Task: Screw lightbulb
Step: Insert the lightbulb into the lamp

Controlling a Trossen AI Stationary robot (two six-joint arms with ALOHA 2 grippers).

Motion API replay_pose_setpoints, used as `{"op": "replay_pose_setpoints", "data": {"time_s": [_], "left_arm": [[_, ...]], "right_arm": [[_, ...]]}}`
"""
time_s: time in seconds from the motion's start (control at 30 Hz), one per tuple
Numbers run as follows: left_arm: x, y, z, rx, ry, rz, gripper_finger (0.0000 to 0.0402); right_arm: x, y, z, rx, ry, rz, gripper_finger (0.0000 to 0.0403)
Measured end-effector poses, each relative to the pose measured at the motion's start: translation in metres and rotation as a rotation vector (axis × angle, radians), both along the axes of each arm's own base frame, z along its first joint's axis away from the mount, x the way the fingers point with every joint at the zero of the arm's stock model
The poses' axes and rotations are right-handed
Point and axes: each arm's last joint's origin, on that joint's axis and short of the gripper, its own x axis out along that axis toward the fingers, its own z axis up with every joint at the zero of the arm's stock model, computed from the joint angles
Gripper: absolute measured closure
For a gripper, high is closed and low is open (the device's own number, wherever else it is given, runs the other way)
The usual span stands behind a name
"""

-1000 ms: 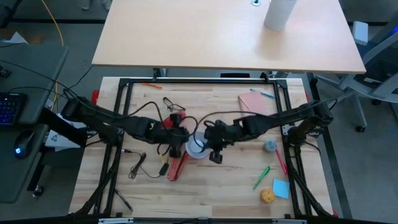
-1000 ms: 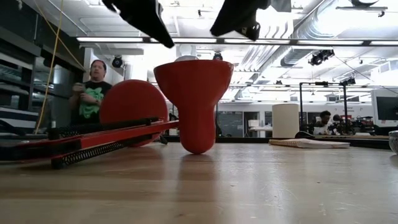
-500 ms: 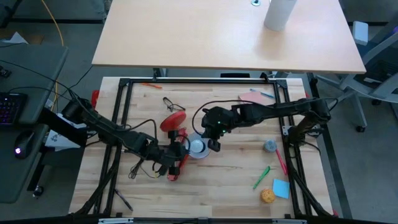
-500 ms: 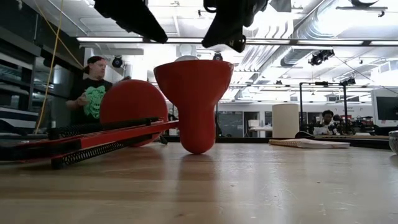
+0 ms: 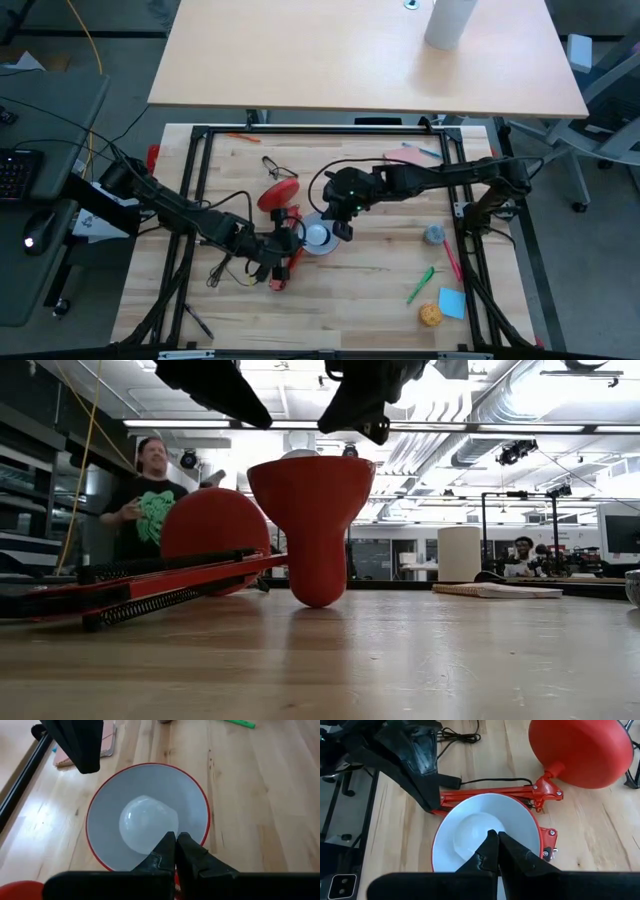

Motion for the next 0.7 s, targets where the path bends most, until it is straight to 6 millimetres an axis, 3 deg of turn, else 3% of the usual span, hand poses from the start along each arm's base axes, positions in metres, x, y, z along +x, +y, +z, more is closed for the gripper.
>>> {"op": "replay_pose_setpoints", "data": {"time_s": [0.7], "left_arm": [[-0.0001,-0.0002,-0.0001,0.001,0.004,-0.008,0.0402]], "right_arm": [[0.0,0.0001,0.0001,0.023,0.004,-0.019,0.0403]]}}
